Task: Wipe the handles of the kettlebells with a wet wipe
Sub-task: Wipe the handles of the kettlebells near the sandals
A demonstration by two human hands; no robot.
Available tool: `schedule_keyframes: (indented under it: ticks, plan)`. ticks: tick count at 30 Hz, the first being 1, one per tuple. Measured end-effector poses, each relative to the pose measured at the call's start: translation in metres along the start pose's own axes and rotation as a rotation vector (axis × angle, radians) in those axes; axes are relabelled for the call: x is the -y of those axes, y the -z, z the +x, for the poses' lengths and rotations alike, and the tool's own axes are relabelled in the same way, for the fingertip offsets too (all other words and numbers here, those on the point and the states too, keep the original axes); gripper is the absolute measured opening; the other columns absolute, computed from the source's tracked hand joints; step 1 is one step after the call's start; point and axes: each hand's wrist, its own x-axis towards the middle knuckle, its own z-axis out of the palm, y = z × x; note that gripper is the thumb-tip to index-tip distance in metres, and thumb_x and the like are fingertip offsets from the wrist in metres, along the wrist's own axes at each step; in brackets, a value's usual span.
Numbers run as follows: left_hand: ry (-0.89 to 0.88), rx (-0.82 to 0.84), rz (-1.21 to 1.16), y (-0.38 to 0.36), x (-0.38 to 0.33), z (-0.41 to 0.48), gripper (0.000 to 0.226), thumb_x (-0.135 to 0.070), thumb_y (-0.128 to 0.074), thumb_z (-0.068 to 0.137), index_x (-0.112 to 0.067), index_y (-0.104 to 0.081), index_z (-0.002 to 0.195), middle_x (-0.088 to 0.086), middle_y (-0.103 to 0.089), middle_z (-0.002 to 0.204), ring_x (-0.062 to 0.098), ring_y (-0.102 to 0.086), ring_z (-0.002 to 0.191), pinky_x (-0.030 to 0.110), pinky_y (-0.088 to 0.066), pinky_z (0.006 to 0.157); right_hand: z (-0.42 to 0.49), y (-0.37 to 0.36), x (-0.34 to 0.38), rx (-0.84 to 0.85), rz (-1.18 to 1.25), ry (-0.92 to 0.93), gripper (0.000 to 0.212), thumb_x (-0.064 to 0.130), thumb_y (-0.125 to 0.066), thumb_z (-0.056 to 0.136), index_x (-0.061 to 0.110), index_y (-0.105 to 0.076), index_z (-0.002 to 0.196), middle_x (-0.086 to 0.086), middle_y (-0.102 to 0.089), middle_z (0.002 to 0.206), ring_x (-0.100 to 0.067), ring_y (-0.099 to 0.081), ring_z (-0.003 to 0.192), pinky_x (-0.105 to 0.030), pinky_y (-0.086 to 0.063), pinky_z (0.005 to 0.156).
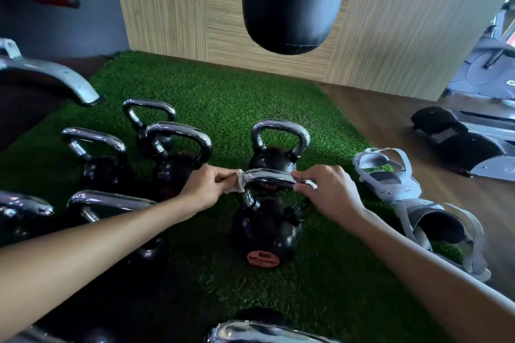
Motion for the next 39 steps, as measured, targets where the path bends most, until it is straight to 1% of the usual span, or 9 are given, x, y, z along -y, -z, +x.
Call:
schedule_keyframes:
  ticks: [5,11,17,22,25,29,34,36,39]
  plan:
    - [0.009,-0.116,-0.209,-0.020,-0.004,-0.013,0.026,-0.034,-0.069,0.094,-0.024,-0.077,0.117,-0.016,-0.077,0.104,-0.018,-0.065,0.093,0.004,-0.046,0.089,0.000,-0.001,-0.002,-0.005,-0.002,0.002,0.031,0.043,-0.076,0.087,0.036,-0.074,0.117,0.012,-0.074,0.117,-0.013,-0.071,0.100,-0.030,-0.056,0.077]
    - [0.241,-0.120,-0.335,-0.040,0.013,-0.033,0.017,-0.032,-0.065,0.099,-0.034,-0.076,0.112,-0.017,-0.076,0.087,-0.010,-0.066,0.085,0.009,-0.045,0.085,0.000,-0.002,-0.002,0.004,-0.009,0.007,0.031,0.044,-0.075,0.088,0.035,-0.074,0.118,0.011,-0.075,0.116,-0.014,-0.071,0.099,-0.033,-0.057,0.077]
    - [0.292,-0.209,-0.299,-0.057,0.014,-0.039,0.026,-0.032,-0.066,0.099,-0.031,-0.072,0.125,-0.014,-0.076,0.106,0.002,-0.068,0.100,0.008,-0.044,0.080,-0.001,-0.003,-0.004,0.022,-0.019,0.012,0.032,0.046,-0.072,0.089,0.039,-0.072,0.120,0.013,-0.074,0.116,-0.011,-0.070,0.098,-0.035,-0.058,0.079]
    - [0.466,-0.338,-0.491,-0.084,0.008,-0.043,0.033,-0.041,-0.064,0.099,-0.027,-0.070,0.128,-0.006,-0.075,0.114,0.003,-0.060,0.097,0.019,-0.044,0.090,0.010,0.012,-0.016,0.236,-0.053,0.008,0.042,0.051,-0.071,0.088,0.055,-0.060,0.129,0.026,-0.070,0.092,0.003,-0.055,0.050,-0.016,-0.037,0.052]
    - [0.527,-0.437,-0.561,-0.092,-0.001,-0.041,0.036,-0.043,-0.065,0.097,-0.028,-0.070,0.130,-0.004,-0.075,0.116,0.006,-0.062,0.100,0.017,-0.039,0.086,0.007,0.016,-0.031,0.382,0.079,-0.026,0.050,0.042,-0.074,0.089,0.046,-0.059,0.136,0.016,-0.075,0.095,0.008,-0.057,0.050,-0.011,-0.042,0.051]
    - [0.544,-0.485,-0.508,-0.097,-0.004,-0.038,0.036,-0.045,-0.063,0.098,-0.032,-0.069,0.130,-0.003,-0.074,0.120,0.017,-0.067,0.110,0.021,-0.043,0.085,-0.002,0.009,-0.030,0.298,0.061,-0.088,0.024,0.045,-0.073,0.089,0.037,-0.073,0.111,0.009,-0.077,0.093,-0.011,-0.072,0.083,-0.030,-0.053,0.075]
    - [0.560,-0.461,-0.487,-0.097,-0.006,-0.028,0.036,-0.044,-0.061,0.099,-0.031,-0.068,0.132,-0.001,-0.074,0.118,0.011,-0.061,0.096,0.021,-0.043,0.082,-0.016,0.001,-0.018,0.214,0.115,-0.219,0.020,0.044,-0.075,0.087,0.036,-0.075,0.105,0.008,-0.078,0.103,-0.009,-0.071,0.086,-0.023,-0.052,0.070]
    - [0.527,-0.404,-0.456,-0.092,-0.006,-0.018,0.036,-0.041,-0.063,0.099,-0.027,-0.068,0.132,0.000,-0.074,0.120,0.008,-0.057,0.092,0.019,-0.042,0.082,-0.026,0.000,-0.011,0.187,0.118,-0.285,0.017,0.047,-0.075,0.086,0.031,-0.075,0.093,0.005,-0.078,0.096,-0.013,-0.072,0.093,-0.033,-0.057,0.081]
    - [0.494,-0.296,-0.443,-0.086,-0.008,0.007,0.032,-0.034,-0.067,0.098,-0.024,-0.071,0.128,0.000,-0.074,0.119,0.008,-0.059,0.091,0.018,-0.043,0.080,-0.043,-0.002,0.002,0.197,0.058,-0.356,0.026,0.052,-0.074,0.083,0.026,-0.071,0.078,0.008,-0.075,0.075,-0.010,-0.070,0.078,-0.034,-0.058,0.072]
